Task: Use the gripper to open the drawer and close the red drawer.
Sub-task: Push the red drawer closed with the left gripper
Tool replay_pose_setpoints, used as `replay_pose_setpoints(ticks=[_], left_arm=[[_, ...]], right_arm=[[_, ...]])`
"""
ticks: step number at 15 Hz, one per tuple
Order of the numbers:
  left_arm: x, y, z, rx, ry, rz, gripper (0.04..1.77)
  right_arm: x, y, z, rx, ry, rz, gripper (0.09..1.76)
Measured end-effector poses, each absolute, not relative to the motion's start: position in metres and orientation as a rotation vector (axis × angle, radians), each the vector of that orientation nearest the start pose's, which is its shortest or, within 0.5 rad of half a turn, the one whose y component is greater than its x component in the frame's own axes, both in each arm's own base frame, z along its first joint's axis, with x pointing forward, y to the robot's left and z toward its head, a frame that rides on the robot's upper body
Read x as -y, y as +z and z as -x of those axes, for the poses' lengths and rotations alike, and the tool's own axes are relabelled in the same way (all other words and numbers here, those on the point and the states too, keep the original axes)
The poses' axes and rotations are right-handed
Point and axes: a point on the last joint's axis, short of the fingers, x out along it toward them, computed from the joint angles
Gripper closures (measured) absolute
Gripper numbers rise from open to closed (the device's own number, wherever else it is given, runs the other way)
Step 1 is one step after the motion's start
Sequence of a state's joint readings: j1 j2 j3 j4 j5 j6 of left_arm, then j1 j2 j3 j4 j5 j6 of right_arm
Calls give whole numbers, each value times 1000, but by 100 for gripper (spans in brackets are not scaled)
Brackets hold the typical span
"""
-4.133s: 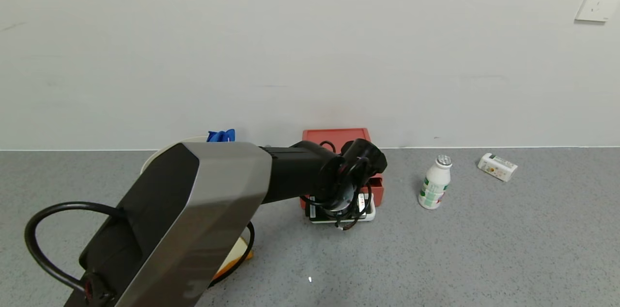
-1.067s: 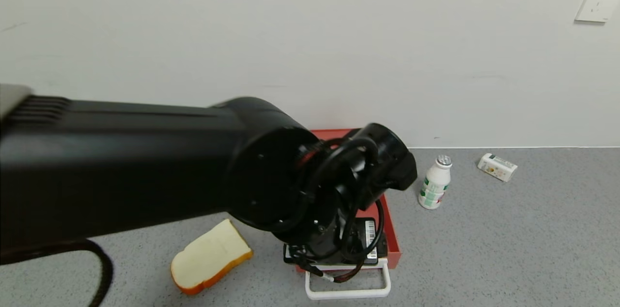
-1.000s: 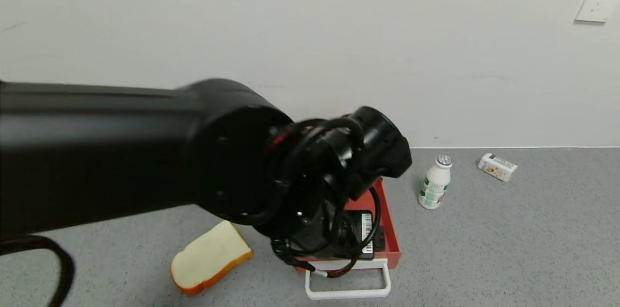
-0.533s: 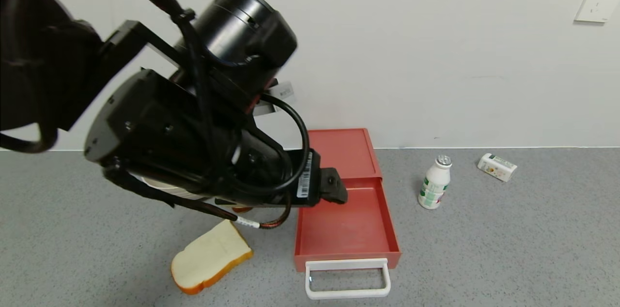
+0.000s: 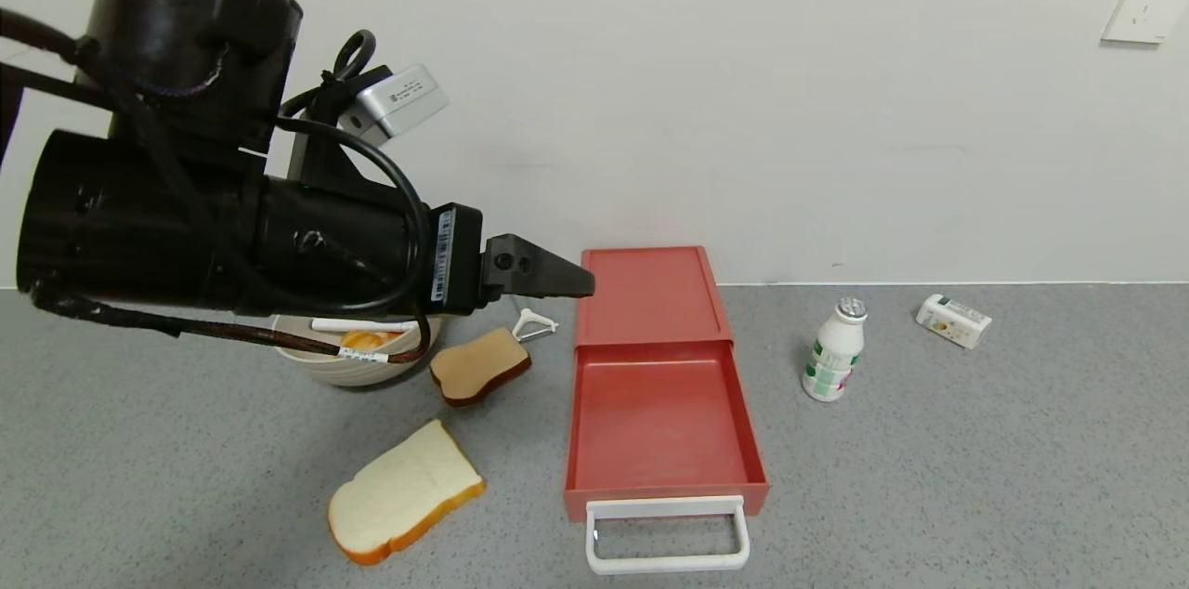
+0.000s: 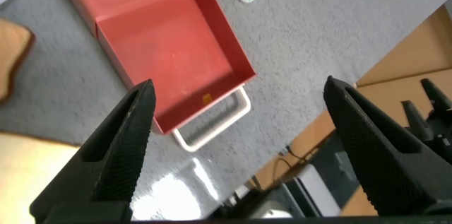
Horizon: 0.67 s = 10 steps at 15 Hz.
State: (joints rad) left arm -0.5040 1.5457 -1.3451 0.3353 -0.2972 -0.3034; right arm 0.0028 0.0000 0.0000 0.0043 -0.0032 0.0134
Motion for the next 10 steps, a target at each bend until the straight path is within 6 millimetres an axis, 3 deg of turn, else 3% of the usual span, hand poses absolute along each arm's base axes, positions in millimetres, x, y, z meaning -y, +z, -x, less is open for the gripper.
replay_pose_setpoints(ticks=[4,10], left_arm=[[123,273,-229,-500,-725,184,9],[118,268,-223,-508,-719,181,9]], right_arm=[[0,75,23,-4,0,-14,14],[0,75,23,-4,0,-14,14]])
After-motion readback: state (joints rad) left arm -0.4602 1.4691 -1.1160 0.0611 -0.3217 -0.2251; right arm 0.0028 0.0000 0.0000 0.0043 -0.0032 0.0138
